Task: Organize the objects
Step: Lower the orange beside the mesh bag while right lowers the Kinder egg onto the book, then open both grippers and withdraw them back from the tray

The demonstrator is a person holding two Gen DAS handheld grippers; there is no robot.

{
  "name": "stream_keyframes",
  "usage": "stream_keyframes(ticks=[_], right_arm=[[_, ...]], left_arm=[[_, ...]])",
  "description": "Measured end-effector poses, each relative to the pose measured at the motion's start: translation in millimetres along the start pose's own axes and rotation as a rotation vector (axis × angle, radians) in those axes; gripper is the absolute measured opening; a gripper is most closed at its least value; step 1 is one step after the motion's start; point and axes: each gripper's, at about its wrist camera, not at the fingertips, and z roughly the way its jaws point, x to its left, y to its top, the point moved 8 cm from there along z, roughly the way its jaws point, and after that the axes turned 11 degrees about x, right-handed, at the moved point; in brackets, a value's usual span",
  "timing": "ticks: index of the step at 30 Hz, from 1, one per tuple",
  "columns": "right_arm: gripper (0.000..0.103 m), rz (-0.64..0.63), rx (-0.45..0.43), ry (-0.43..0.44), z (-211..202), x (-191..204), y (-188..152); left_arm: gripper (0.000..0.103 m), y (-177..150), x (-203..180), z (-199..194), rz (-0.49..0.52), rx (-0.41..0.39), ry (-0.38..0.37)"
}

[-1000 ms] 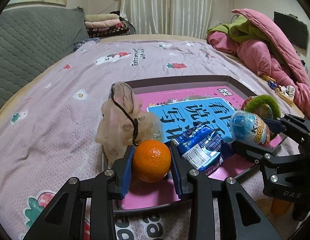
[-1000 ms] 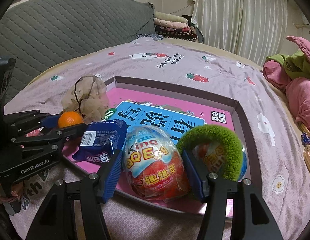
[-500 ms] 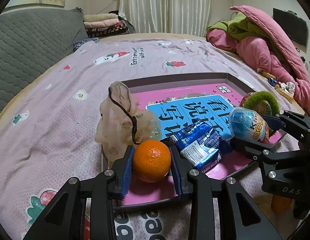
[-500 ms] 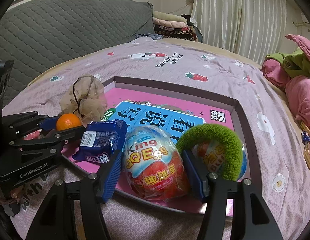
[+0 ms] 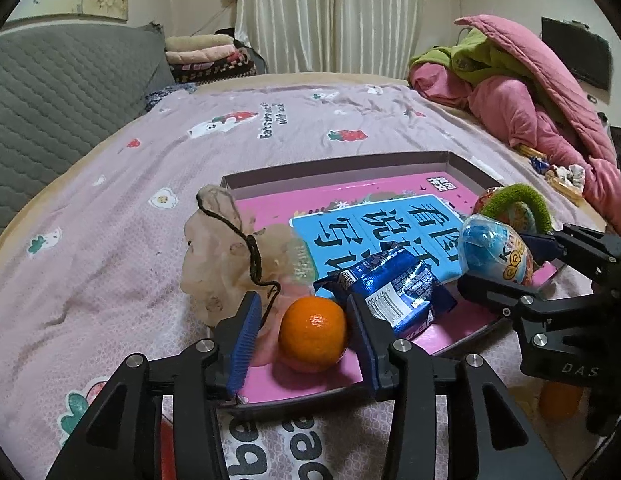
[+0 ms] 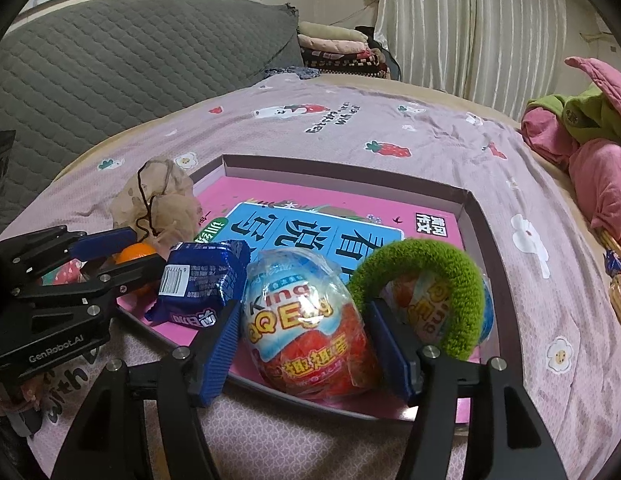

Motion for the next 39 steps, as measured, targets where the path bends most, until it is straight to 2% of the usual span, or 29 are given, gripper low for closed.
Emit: stream_keyframes(ticks=[4, 24, 39], right_arm=[[0.064, 0.003, -0.008, 0.000, -2, 0, 0], [0.073, 0.013, -0.085, 0.005, -21, -4, 5], [0.078, 0.017, -0.132, 0.001, -36, -5, 6]], left_arm=[[0.052, 1, 0, -3, 0.002, -0.009, -0.002], [0.060, 2, 0, -16, -0.007, -0.026, -0.030], [0.070, 0, 1, -29, -0.038, -0.064, -0.045]])
